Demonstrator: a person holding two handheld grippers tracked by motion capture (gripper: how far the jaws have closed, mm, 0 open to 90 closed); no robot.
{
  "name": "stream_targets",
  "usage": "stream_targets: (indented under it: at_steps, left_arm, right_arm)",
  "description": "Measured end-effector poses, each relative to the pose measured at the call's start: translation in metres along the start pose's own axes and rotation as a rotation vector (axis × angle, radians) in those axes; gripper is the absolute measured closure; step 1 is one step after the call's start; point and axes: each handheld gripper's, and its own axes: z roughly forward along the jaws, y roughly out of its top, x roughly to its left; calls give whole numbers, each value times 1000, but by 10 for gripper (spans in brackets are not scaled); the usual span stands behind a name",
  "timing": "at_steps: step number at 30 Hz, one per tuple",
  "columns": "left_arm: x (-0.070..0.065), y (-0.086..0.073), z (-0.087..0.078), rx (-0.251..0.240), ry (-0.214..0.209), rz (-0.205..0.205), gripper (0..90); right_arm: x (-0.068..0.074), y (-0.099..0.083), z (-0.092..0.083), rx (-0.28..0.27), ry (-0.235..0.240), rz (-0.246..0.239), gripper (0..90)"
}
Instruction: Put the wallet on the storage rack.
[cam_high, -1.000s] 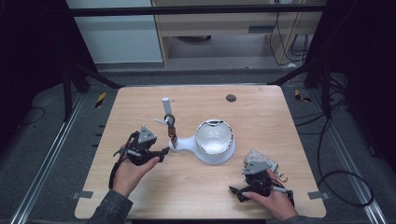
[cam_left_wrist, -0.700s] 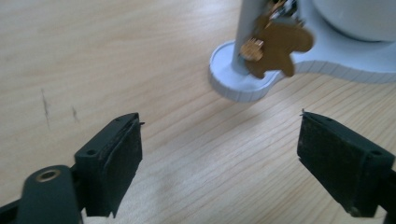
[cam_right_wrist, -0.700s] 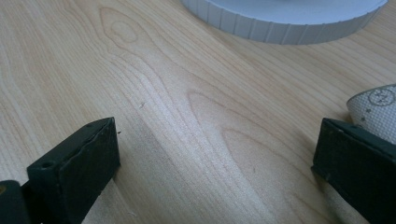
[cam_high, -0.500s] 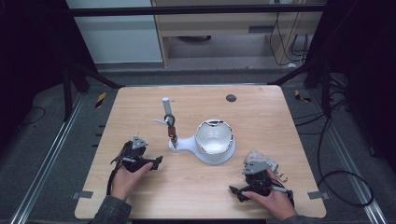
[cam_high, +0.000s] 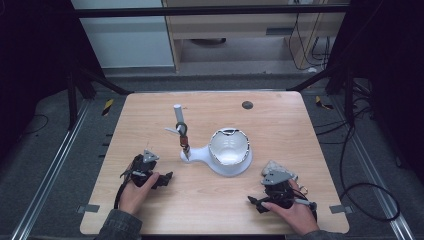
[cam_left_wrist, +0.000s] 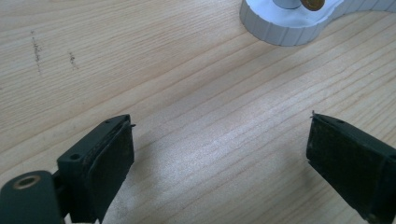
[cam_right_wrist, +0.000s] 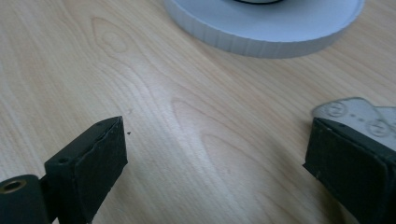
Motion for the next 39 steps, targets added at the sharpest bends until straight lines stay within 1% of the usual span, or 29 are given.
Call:
stream_targets:
  at_steps: [1,3,7,10,11,12,13,16,17,18,19,20,21,23,25,27,28,29,30,33,35,39]
  left_arm:
    - [1,-2,2,13,-5,-5,64]
    - [2,-4,3,20,-2,-6,63]
    - [5,-7,4,3,-1,-9,14]
    - [6,-12,7,-46,2,-14,0]
    - [7,-13,7,-53,3,-12,0]
    - [7,-13,7,-53,3,-12,0]
    - [7,-13,7,-55,3,-14,0]
    - [7,-13,6,-52,3,-11,0]
    - [7,-13,7,-55,3,-14,0]
    - [7,-13,7,-55,3,-14,0]
    - [7,-13,7,-55,3,-15,0]
    - [7,-13,7,-55,3,-15,0]
    - [7,-13,7,-55,3,-15,0]
    - [7,-13,7,-55,3,-15,0]
    - [7,-13,7,-56,3,-16,0]
    - [7,-13,7,-57,3,-16,0]
    - [7,-13,7,-57,3,-16,0]
    - [7,-13,7,-54,2,-14,0]
    - [7,-13,7,-54,2,-14,0]
    - [7,-13,7,-54,0,-15,0]
    - [7,-12,7,-54,-1,-13,0]
    - [7,-12,8,-56,-3,-15,0]
  right_arm:
    - [-2,0,-3,12,-26,1,64]
    - [-3,1,-5,12,-34,2,65]
    - [-4,2,-8,28,-45,9,68]
    - [-4,3,-10,37,-45,17,71]
    - [-5,3,-13,30,-46,23,72]
    - [-5,3,-13,30,-46,23,72]
    - [-8,5,-17,25,-58,31,81]
    - [-11,6,-20,35,-68,39,95]
    - [-16,8,-23,62,-81,47,104]
    - [-16,8,-23,62,-81,47,104]
    - [-22,12,-29,87,-95,54,116]
    - [-22,12,-29,87,-95,54,116]
    - [-26,17,-35,111,-110,59,117]
    - [-33,22,-41,142,-122,75,133]
    - [-39,27,-46,165,-148,77,144]
    - [-45,31,-48,183,-159,96,144]
    - [-45,31,-48,183,-159,96,144]
    - [-50,36,-49,204,-163,107,130]
    - [-50,36,-49,204,-163,107,130]
    - [-55,41,-48,228,-171,122,89]
    - [-57,45,-49,259,-170,110,69]
    - [-61,46,-51,279,-169,111,83]
